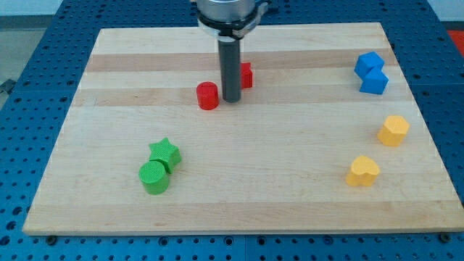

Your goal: Push red blocks above green blocks

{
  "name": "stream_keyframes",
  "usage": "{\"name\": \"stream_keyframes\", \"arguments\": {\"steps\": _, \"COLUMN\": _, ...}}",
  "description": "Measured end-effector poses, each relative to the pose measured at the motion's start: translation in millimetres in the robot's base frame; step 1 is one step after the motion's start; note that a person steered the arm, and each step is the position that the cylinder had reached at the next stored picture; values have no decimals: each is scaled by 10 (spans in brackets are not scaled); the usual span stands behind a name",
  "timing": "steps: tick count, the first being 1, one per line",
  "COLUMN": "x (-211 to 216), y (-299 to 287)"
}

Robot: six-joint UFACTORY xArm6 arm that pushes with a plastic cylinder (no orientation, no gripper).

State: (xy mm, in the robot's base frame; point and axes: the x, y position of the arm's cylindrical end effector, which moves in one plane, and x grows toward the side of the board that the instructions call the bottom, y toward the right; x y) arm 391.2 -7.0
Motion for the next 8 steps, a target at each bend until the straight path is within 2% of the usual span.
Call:
{"name": "stream_keyframes", "arguments": {"steps": 1, "x": -147, "y": 323}}
{"name": "stream_keyframes", "arguments": {"steps": 3, "x": -746, "y": 813}}
{"name": "stream_keyframes", "arguments": {"steps": 4, "x": -854, "y": 590}}
{"name": "stream_keyframes", "arguments": {"steps": 8, "x": -83, "y": -732}}
